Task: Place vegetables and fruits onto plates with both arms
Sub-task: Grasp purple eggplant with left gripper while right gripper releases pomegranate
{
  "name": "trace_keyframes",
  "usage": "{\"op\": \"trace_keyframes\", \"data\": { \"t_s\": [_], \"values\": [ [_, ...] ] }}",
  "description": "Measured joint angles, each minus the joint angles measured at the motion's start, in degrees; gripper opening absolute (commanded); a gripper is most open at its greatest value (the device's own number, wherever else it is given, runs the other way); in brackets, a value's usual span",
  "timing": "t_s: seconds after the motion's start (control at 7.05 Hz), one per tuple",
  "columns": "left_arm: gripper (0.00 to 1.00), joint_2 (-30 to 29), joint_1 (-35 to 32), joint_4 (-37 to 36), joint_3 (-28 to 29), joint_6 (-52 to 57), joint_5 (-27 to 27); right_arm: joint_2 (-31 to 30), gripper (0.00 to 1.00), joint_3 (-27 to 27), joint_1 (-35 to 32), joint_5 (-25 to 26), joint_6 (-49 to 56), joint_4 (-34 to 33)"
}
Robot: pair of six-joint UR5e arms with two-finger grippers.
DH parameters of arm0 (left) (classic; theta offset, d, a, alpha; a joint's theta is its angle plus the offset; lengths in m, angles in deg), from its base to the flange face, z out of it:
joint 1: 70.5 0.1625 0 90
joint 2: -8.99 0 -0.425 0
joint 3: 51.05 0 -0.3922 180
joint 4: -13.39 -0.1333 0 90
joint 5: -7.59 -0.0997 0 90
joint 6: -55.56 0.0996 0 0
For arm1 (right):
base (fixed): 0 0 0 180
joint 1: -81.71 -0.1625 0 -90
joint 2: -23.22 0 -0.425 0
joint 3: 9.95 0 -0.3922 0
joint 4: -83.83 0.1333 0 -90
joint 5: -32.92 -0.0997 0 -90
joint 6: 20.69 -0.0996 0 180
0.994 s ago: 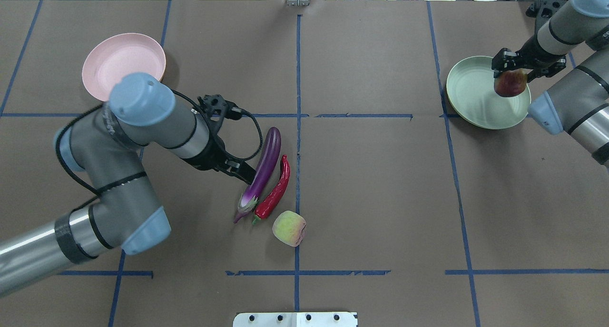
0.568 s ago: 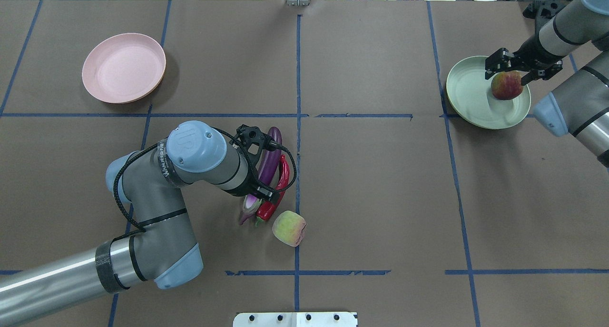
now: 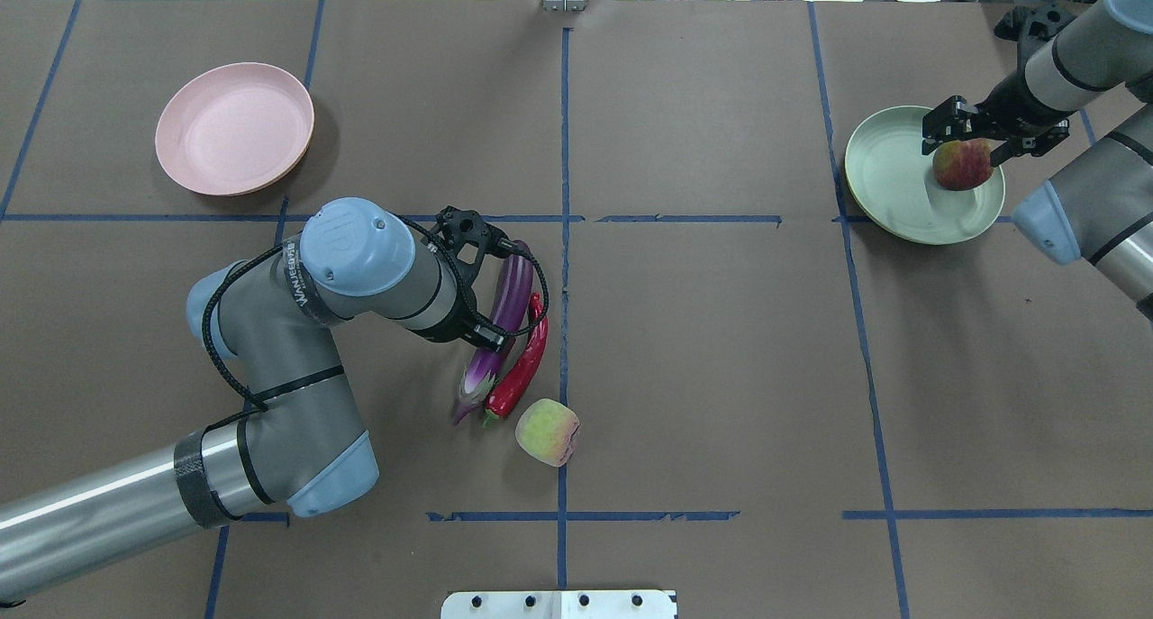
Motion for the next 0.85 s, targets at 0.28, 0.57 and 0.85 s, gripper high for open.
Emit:
{"op": "trace_keyframes", "data": {
  "t_s": [0.28, 0.57, 0.85],
  "values": [
    [0.72, -0.3, 0.3, 0.0, 0.6, -0.1, 0.0, -0.1, 1.0, 0.0, 0.0, 0.0, -0.2, 0.0],
    [0.72, -1.0, 0.4, 0.1, 0.7, -0.4, 0.1, -0.2, 1.0, 0.1, 0.0, 0.1, -1.1, 0.0],
    [0.7, -1.1, 0.4, 0.1, 1.0, -0.2, 0.0, -0.6, 1.0, 0.1, 0.1, 0.1, -2.0, 0.1]
  ]
}}
